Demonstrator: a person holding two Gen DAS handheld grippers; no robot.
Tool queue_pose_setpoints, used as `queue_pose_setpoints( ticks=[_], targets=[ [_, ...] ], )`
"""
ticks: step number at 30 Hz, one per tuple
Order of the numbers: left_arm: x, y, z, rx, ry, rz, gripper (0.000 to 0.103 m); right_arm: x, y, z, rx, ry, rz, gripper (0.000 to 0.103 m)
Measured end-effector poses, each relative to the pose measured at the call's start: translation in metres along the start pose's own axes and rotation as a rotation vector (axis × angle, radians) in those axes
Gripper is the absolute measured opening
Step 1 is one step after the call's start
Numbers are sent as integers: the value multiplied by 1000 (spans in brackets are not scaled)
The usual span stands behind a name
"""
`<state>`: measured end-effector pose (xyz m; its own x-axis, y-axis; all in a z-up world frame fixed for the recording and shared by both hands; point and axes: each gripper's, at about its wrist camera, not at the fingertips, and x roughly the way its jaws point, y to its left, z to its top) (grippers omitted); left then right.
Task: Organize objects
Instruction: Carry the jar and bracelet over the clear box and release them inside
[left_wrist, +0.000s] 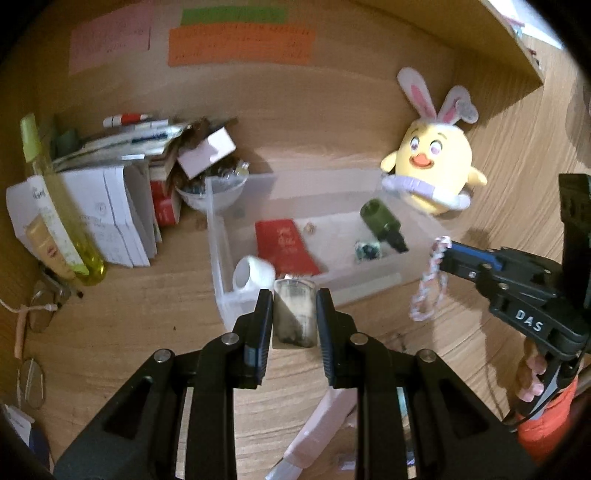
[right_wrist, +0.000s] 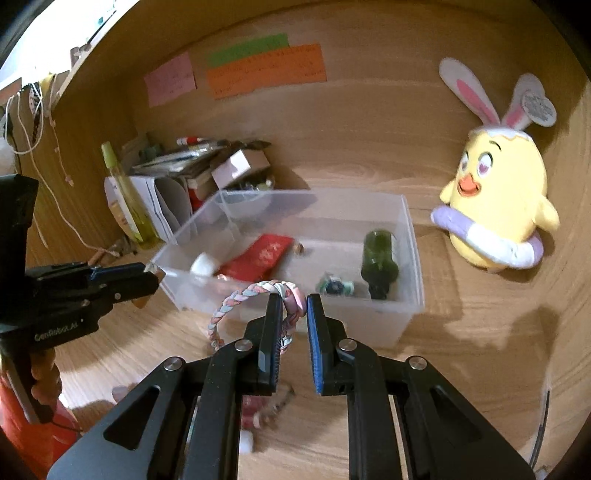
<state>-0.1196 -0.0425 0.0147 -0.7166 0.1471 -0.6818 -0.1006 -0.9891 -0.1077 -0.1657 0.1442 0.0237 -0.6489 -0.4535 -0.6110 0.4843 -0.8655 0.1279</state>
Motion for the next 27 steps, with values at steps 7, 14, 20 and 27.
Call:
queue_pose_setpoints(
  ticks=[7, 14, 20, 27],
  targets=[
    [-6, -5, 15, 13, -48, 12, 23, -2, -1, 27, -16, -46, -19, 12],
    [-2, -2, 32, -9, -71, -7, 23, 3, -6, 50, -40, -71, -47, 12],
    [6, 2, 42, -22, -75, -1, 23, 21, -6, 57, -57, -48, -67, 12],
    [27, 14, 46, -57, -26, -26, 23, 52, -7, 52, -58, 22, -52, 12]
  ],
)
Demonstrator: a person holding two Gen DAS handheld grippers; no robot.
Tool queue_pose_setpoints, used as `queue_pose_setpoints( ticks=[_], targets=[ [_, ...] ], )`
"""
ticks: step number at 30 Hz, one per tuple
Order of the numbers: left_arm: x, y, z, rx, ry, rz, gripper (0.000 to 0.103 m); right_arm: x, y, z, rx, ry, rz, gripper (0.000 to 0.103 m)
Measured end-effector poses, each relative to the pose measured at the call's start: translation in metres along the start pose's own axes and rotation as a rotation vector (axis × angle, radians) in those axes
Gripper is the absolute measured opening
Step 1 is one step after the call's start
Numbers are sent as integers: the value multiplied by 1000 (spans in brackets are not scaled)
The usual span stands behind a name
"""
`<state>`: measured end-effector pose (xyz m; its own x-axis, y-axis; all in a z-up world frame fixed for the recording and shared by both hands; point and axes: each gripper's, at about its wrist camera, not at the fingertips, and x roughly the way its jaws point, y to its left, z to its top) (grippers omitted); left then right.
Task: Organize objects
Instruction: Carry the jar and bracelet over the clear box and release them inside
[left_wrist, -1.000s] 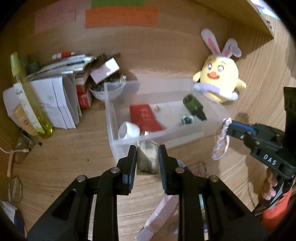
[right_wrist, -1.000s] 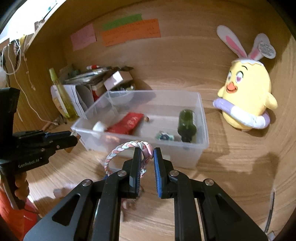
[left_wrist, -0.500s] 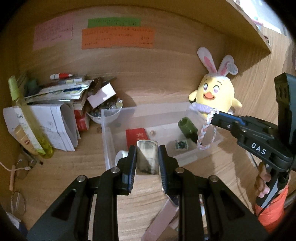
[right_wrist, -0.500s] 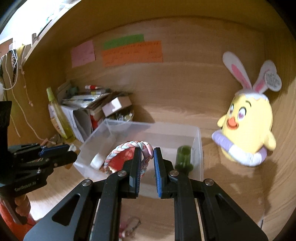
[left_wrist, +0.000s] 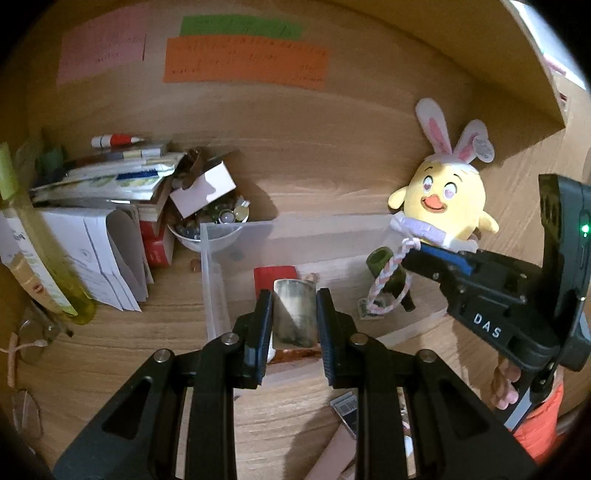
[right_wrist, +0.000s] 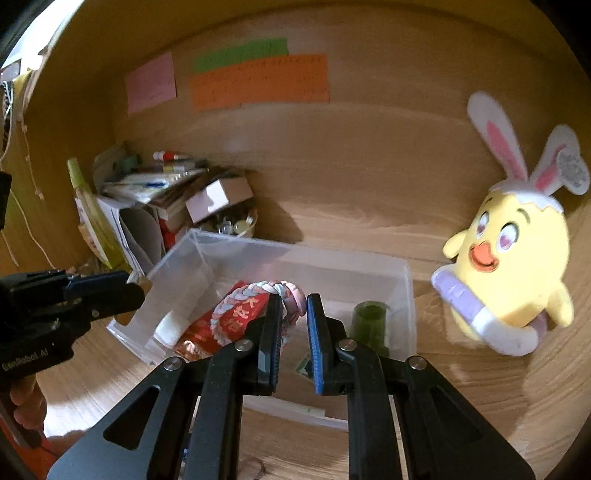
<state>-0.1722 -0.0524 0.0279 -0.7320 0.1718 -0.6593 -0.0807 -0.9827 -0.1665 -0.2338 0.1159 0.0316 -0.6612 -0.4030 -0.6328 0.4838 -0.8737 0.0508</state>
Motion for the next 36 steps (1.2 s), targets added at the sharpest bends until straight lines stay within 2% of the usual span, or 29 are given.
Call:
queue_pose_setpoints(
  ticks=[16, 24, 26, 30, 36],
  targets=[
    [47, 8, -5, -17, 104, -10, 23, 44, 7, -17, -47, 119, -22, 12],
    [44, 0, -5, 4, 77, 2, 23, 46, 11, -17, -66, 128, -31, 13],
    [41, -2, -5, 10, 73, 3, 23, 44, 11, -17, -61, 129, -25, 18],
    [34, -7, -5, 22, 59, 11, 24, 34, 13, -15, -69, 96, -41, 38],
    [25, -13, -12, 35, 61, 40, 24, 13, 21, -15, -100, 44, -70, 39]
  ],
)
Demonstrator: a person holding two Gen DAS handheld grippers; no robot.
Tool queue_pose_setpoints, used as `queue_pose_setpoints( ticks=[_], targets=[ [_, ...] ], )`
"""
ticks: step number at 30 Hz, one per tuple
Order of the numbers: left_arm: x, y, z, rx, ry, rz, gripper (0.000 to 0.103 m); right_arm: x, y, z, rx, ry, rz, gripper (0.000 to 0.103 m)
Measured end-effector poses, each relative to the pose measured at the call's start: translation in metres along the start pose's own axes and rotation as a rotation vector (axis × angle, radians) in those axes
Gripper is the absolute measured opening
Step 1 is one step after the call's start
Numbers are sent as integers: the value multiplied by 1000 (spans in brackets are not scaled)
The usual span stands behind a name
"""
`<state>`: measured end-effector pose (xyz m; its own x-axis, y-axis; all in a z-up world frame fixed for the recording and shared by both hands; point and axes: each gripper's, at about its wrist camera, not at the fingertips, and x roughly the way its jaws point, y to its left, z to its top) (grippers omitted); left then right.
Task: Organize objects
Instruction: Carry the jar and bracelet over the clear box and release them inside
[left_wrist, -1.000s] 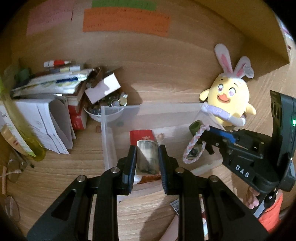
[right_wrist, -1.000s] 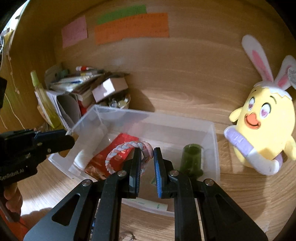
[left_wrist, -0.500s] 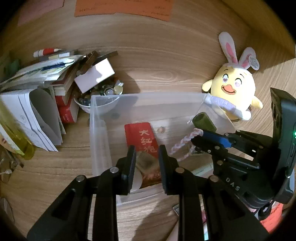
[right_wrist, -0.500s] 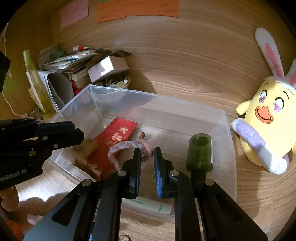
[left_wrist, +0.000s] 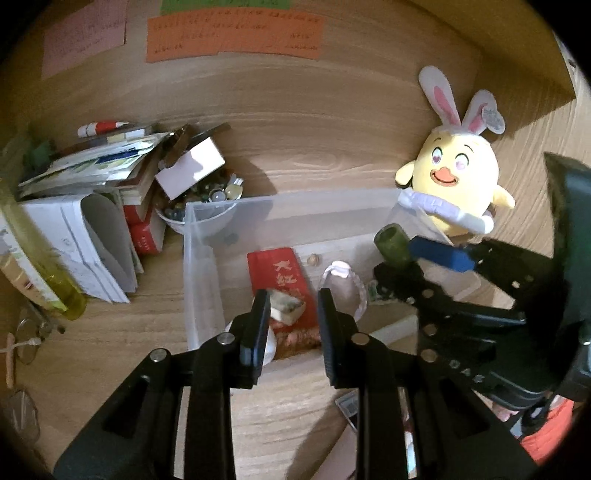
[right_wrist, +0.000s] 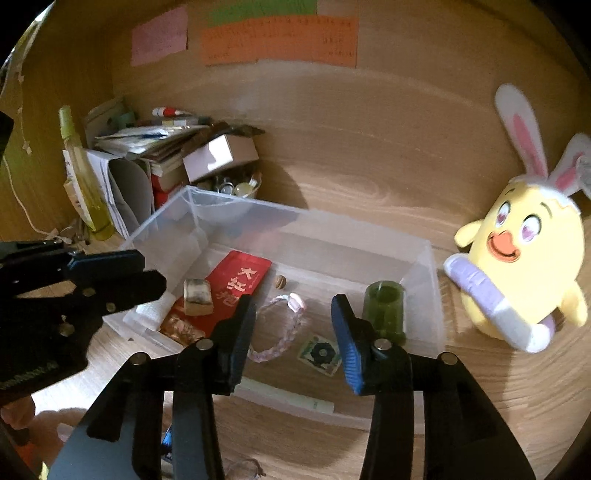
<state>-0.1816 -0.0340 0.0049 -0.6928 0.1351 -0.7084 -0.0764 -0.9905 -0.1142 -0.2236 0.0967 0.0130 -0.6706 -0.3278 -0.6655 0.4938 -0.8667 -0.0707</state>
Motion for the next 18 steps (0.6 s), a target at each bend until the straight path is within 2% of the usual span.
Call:
queue_pose_setpoints(
  ticks=[4, 7, 8, 9, 11, 12, 13, 15, 18],
  targets=[
    [-7, 4, -8, -37, -14, 8, 24, -15, 4, -6, -17, -19, -12, 41],
    [-15, -1, -13, 1, -29, 55, 30, -25, 3, -12, -16, -35, -20, 54],
    [-17, -2, -14, 8, -31, 65, 41, -28, 3, -13, -15, -43, -23, 59],
    [-20, -2, -15, 9, -35, 78, 57, -33, 3, -15, -12, -52, -28, 61],
    [-29, -1, -16, 2, -67, 98, 71, -39, 2, -17, -3, -62, -34, 67],
    [-33, -1, -17, 1, -84, 106, 76, -43, 2, -18, 3, -70, -32, 73],
    [-39, 0, -17, -3, -100, 111, 78, -46, 1, -19, 7, -77, -28, 75],
    [-48, 2, -19, -14, -116, 105, 89, -53, 0, -21, 15, -82, -13, 80],
    [-58, 3, -23, -9, -117, 108, 93, -61, 2, -25, 18, -87, 1, 83]
  ],
)
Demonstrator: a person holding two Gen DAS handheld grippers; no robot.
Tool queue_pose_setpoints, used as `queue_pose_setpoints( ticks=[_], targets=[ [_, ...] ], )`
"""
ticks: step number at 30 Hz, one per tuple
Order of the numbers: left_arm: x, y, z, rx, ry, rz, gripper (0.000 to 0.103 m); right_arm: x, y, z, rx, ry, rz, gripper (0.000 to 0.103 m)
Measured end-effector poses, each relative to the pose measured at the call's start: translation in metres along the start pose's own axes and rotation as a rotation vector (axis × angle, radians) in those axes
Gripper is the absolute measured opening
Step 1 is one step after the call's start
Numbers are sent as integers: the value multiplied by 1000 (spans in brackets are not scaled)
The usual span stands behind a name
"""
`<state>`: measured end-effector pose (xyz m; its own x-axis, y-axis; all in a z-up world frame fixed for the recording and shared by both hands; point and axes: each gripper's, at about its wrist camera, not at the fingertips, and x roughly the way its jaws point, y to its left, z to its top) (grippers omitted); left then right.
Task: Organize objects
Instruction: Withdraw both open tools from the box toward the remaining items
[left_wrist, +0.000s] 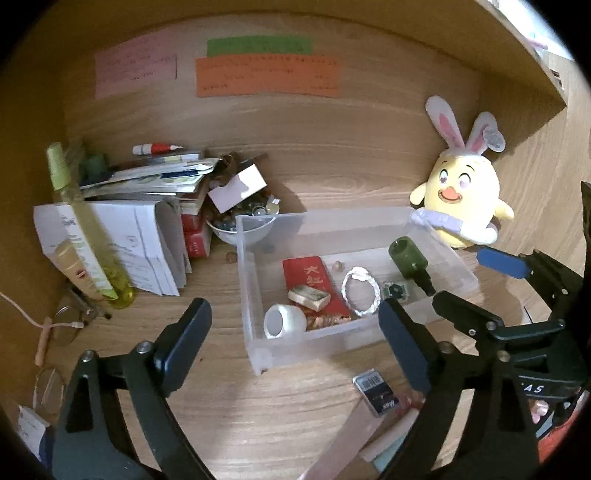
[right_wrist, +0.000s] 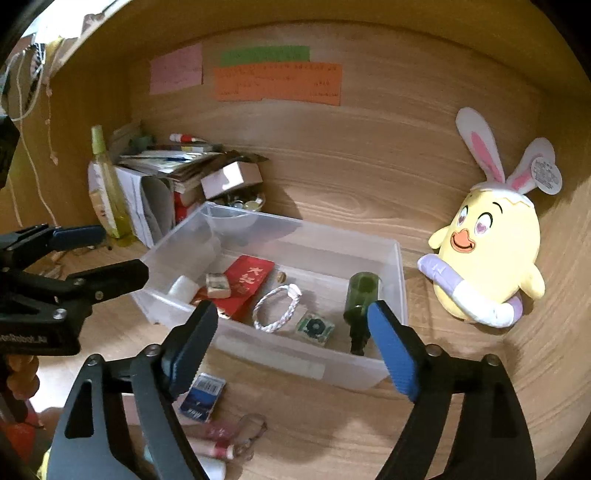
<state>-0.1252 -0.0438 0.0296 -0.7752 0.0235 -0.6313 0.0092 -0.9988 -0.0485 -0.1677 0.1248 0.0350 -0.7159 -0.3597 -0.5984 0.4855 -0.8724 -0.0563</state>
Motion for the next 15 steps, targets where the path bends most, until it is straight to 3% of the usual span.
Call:
queue_pose_setpoints(
  ticks=[4, 15],
  targets=[
    [-7, -2, -6, 0, 42, 17, 93, -7, 5, -8, -6, 5, 10, 83],
    [-25, 2, -37, 16, 46, 17, 93, 9, 24, -40, 4, 108, 71, 84]
  ],
)
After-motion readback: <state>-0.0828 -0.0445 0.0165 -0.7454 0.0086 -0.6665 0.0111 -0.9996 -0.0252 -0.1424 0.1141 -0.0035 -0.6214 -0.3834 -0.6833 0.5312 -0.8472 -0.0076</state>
